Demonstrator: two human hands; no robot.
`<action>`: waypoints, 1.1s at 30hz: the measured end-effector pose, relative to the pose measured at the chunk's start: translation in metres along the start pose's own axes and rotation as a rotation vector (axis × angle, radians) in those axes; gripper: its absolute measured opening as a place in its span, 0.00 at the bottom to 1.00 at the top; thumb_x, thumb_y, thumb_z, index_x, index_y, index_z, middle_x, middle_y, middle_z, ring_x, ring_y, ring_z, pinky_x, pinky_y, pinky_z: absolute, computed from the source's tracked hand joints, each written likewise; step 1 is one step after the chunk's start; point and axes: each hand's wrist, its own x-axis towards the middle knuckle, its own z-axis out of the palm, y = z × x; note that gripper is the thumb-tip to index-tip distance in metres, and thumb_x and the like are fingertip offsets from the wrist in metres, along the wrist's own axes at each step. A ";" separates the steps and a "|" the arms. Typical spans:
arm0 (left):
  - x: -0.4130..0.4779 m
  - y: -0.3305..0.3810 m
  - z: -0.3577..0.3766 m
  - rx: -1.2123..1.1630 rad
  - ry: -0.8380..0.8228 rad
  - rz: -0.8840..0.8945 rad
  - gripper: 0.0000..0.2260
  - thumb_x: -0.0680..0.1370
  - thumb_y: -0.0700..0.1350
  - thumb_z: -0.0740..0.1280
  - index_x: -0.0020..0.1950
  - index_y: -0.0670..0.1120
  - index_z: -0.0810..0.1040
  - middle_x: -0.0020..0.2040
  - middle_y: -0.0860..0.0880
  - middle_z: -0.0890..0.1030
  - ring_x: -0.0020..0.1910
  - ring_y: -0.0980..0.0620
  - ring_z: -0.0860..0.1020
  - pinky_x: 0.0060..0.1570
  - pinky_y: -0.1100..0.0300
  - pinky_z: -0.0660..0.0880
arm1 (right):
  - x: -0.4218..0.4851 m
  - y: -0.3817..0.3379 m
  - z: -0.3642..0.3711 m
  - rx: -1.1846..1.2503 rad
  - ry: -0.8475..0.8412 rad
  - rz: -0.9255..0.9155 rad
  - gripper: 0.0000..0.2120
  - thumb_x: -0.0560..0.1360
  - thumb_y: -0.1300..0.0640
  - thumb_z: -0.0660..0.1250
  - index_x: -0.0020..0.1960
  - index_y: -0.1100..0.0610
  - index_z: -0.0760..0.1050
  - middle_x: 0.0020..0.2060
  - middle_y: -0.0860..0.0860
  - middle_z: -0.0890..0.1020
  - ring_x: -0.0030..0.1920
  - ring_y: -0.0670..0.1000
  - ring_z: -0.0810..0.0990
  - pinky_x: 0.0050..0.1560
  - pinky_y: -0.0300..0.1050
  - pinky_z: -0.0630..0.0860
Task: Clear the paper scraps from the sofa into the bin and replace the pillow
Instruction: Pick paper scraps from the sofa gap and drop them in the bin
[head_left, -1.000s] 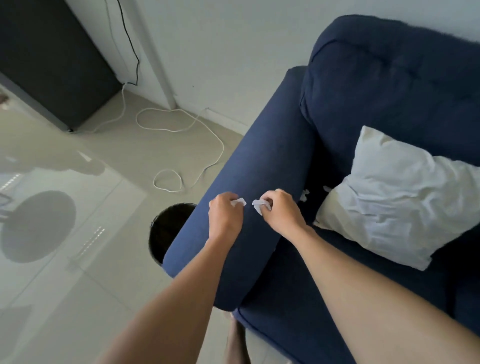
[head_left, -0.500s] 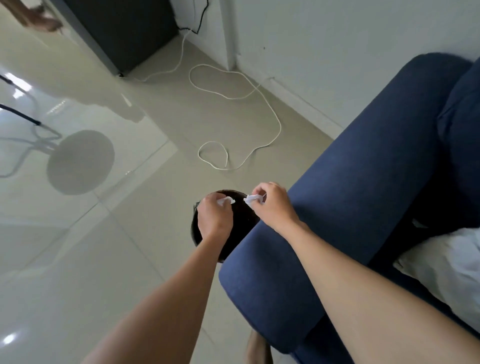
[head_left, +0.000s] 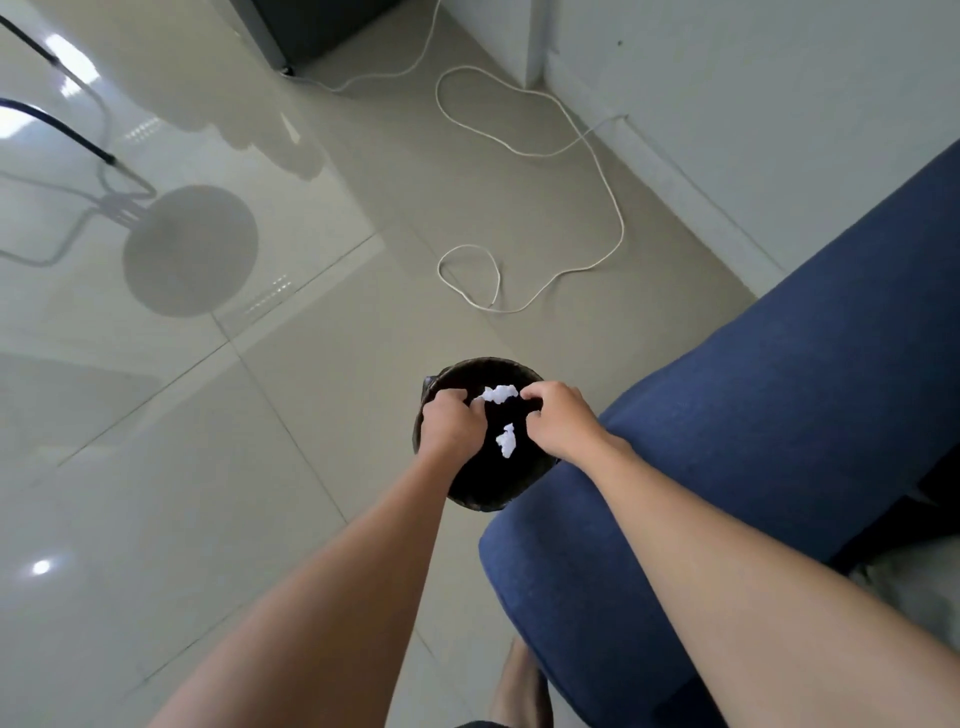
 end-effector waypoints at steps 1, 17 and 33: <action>0.000 0.000 0.000 0.021 -0.005 0.008 0.20 0.81 0.48 0.60 0.71 0.43 0.71 0.67 0.42 0.76 0.66 0.42 0.74 0.64 0.53 0.71 | -0.001 0.001 -0.001 0.004 0.001 -0.003 0.22 0.76 0.67 0.57 0.69 0.55 0.71 0.68 0.56 0.73 0.67 0.56 0.73 0.67 0.48 0.72; -0.189 0.071 0.068 0.395 0.156 0.429 0.17 0.80 0.52 0.57 0.60 0.42 0.76 0.61 0.45 0.75 0.64 0.44 0.71 0.60 0.50 0.69 | -0.159 0.096 -0.089 -0.071 0.305 -0.107 0.25 0.81 0.54 0.57 0.76 0.58 0.59 0.78 0.53 0.56 0.76 0.57 0.60 0.73 0.53 0.61; -0.317 0.030 0.233 0.512 0.009 0.567 0.19 0.81 0.52 0.58 0.67 0.42 0.71 0.65 0.47 0.74 0.66 0.47 0.71 0.57 0.50 0.72 | -0.277 0.288 -0.068 0.014 0.336 0.065 0.25 0.80 0.55 0.59 0.75 0.60 0.62 0.77 0.55 0.60 0.76 0.56 0.62 0.73 0.53 0.63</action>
